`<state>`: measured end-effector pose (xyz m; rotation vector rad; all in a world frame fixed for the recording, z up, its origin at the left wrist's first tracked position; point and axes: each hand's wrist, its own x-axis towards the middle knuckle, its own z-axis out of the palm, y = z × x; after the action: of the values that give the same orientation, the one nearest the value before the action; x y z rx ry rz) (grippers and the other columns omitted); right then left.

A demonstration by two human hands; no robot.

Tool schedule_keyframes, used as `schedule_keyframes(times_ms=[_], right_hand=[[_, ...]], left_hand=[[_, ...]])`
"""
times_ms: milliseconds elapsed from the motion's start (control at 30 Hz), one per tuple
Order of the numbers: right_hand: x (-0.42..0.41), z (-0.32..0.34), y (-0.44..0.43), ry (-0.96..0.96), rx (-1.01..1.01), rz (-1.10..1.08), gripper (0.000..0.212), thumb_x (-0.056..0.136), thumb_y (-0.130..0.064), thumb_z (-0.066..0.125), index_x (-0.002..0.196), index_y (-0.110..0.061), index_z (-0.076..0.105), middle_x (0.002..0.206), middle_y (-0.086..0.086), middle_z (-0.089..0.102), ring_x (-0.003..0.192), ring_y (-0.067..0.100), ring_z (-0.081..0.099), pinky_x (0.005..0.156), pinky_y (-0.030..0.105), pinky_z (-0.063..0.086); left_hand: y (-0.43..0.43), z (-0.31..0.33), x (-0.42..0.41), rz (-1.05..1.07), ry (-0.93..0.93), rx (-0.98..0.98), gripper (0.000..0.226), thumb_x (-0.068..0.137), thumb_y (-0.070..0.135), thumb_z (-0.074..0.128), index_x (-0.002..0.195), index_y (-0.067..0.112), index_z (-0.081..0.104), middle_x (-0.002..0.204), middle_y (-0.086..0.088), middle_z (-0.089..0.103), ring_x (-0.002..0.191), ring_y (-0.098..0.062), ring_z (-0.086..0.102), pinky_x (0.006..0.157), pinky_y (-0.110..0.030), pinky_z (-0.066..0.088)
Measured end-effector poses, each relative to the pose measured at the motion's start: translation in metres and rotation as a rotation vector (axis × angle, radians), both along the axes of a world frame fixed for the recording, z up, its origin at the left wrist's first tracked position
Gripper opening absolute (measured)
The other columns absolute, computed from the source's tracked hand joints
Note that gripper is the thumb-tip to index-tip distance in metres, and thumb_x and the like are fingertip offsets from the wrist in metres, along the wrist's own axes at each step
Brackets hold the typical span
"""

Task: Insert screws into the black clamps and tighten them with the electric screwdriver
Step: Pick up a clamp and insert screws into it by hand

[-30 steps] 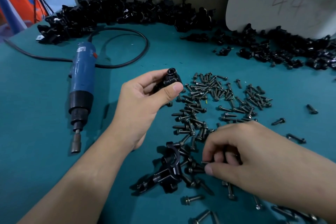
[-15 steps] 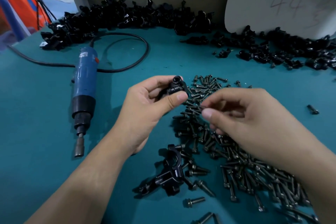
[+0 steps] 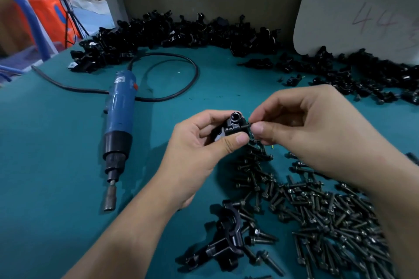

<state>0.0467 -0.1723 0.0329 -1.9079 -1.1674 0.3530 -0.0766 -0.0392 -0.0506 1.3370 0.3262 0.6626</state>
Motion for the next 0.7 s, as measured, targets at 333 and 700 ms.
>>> schedule_keyframes(times_ms=[333,700], right_hand=[[0.000,-0.003,0.001,0.066,-0.016,0.044,0.014,0.084,-0.011,0.081,0.079,-0.024,0.078,0.068,-0.007,0.075,0.062,0.007,0.072,0.061,0.012,0.054],[-0.006,-0.017,0.009,-0.074,-0.108,-0.108,0.043,0.078,-0.066,0.063,0.072,-0.024,0.072,0.062,-0.003,0.070,0.056,0.014,0.068,0.058,0.037,0.058]], left_hand=[[-0.001,0.000,-0.001,-0.001,0.052,0.069,0.036,0.071,0.017,0.086,0.106,0.021,0.076,0.108,-0.003,0.079,0.105,-0.019,0.074,0.100,-0.036,0.055],[0.000,-0.001,-0.001,0.023,0.070,0.100,0.035,0.074,0.015,0.083,0.107,0.019,0.075,0.109,-0.002,0.079,0.107,-0.020,0.074,0.104,-0.041,0.054]])
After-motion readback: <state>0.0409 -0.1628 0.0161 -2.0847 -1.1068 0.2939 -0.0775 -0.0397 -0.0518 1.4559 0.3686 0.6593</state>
